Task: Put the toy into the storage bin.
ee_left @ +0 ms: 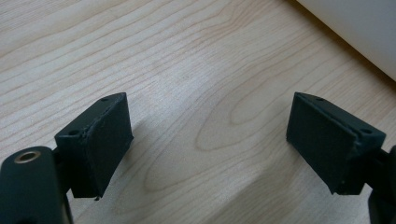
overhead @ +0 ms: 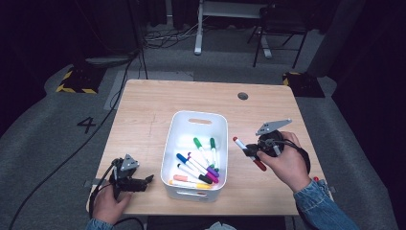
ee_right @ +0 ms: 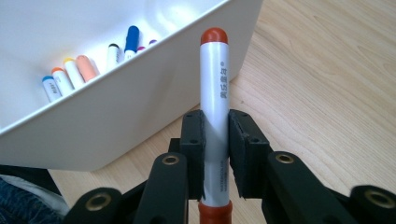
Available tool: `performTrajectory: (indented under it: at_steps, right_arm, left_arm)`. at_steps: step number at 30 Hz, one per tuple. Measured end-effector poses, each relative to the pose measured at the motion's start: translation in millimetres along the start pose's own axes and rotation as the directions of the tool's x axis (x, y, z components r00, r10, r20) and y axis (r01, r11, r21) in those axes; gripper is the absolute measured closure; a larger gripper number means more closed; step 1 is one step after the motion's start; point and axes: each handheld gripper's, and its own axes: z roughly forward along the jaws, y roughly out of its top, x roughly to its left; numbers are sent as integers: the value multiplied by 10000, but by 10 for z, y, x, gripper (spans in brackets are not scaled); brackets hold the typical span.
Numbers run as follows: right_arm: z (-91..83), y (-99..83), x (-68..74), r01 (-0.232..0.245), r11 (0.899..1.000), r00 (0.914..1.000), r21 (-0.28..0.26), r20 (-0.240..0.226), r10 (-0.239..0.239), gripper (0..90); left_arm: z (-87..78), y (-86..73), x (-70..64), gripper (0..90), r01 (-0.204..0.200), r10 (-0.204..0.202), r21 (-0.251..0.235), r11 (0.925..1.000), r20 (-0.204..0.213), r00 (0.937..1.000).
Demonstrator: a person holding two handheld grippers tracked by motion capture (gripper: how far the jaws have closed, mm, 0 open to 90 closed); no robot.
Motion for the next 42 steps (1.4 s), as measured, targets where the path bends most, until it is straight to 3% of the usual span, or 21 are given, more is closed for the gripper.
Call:
performTrajectory:
  at_steps: [14, 16, 32, 42]
  right_arm:
    - [-212, 198, 138, 536, 9976, 9984, -447, -156, -544, 770]
    - [-209, 266, 208, 665, 9963, 9968, -539, -415, -688, 770]
    - [-30, 637, 554, 1701, 9838, 9796, -566, -983, -1750, 770]
    - [101, 757, 661, 1926, 9792, 9718, -641, -1259, -1993, 769]
  left_arm:
    - [1, -1, -2, 144, 13, -13, 5, 10000, 28, 10000]
    - [2, -2, -2, 144, 27, -27, 16, 10000, 60, 10000]
    - [9, -1, -7, 127, -23, 23, 21, 10000, 96, 10000]
    - [31, 24, -2, 67, -186, 184, 156, 9997, 110, 9998]
